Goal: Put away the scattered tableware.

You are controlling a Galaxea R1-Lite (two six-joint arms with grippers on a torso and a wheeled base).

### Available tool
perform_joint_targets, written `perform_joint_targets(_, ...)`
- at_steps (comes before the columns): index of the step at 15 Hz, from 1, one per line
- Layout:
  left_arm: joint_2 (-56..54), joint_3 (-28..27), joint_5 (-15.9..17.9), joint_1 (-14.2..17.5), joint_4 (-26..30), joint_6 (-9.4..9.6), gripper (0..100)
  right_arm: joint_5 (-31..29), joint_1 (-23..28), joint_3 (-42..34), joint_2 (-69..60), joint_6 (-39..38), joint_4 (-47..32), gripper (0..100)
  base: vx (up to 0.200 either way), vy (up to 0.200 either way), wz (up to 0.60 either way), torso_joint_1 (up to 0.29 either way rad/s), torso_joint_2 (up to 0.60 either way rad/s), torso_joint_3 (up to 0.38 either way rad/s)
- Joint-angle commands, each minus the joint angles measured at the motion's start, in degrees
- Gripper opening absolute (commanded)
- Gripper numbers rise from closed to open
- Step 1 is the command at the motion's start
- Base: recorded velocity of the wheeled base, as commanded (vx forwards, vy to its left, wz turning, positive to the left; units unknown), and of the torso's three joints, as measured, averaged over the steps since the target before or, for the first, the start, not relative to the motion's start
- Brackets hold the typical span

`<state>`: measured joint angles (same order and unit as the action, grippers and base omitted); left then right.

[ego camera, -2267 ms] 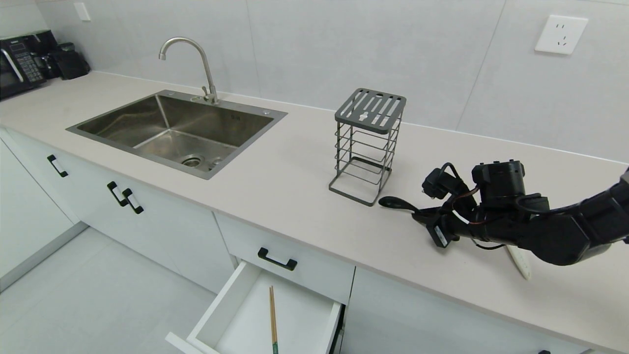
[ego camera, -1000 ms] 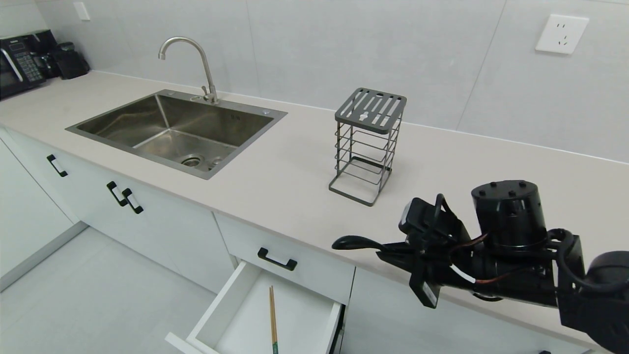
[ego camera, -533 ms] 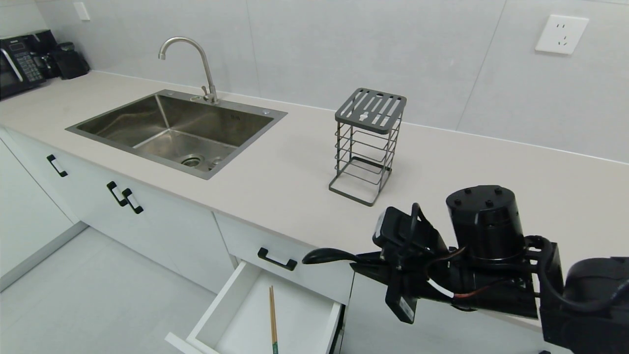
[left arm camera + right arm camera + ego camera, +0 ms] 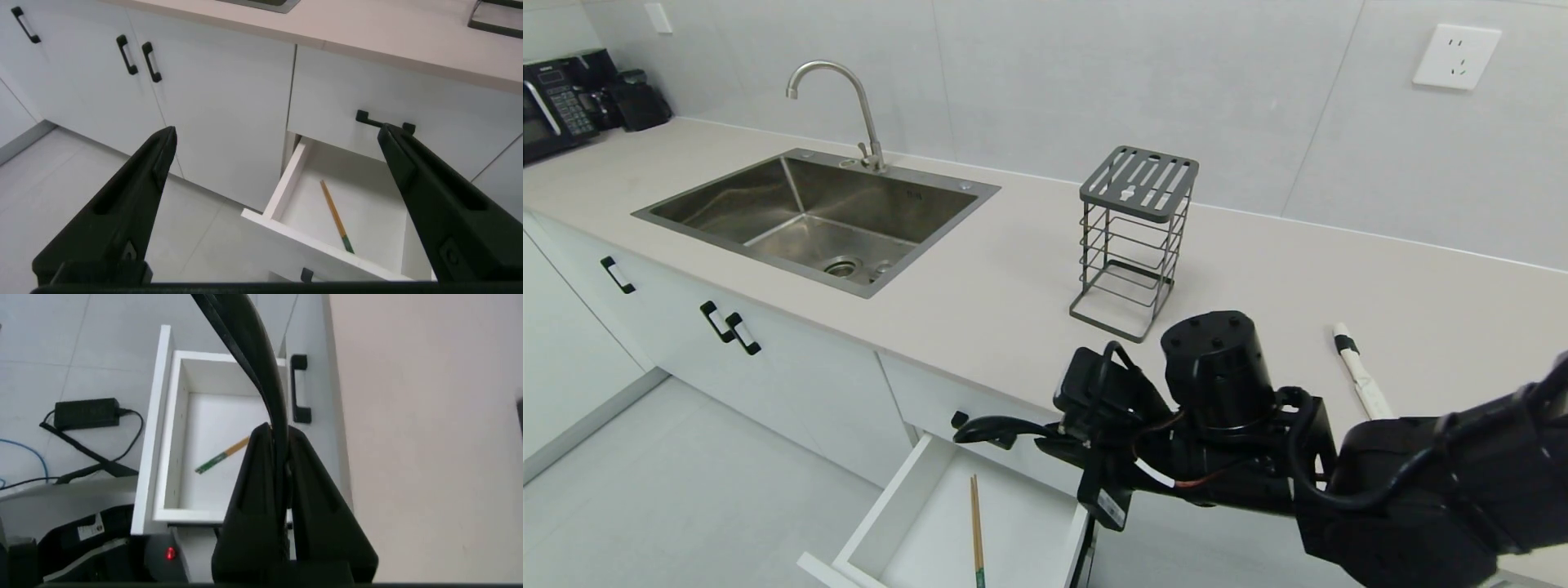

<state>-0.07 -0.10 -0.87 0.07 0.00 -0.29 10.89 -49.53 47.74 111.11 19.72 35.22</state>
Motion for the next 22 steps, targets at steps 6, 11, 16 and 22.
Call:
perform_joint_targets(6,0.1,0.0,0.0,0.0,0.0,0.03,100,-5.3,-6.0,5.8,5.7,-9.8,-0.2,0,0.000,0.000,0.00,0.000,0.00,0.000)
perform_joint_targets(11,0.1,0.0,0.0,0.0,0.0,-0.06,100,-21.3,-12.1,15.6,9.3,-13.5,-3.7,0,0.000,0.000,0.00,0.000,0.00,0.000)
perform_joint_targets(16,0.1,0.0,0.0,0.0,0.0,-0.06,100,-22.0,-14.6,19.2,11.6,-15.3,-4.2,0,0.000,0.000,0.00,0.000,0.00,0.000)
perform_joint_targets(22,0.1,0.0,0.0,-0.1,0.0,-0.06,100,-22.4,-14.7,20.5,13.4,-14.4,-4.3,0,0.000,0.000,0.00,-0.047,0.09,0.050)
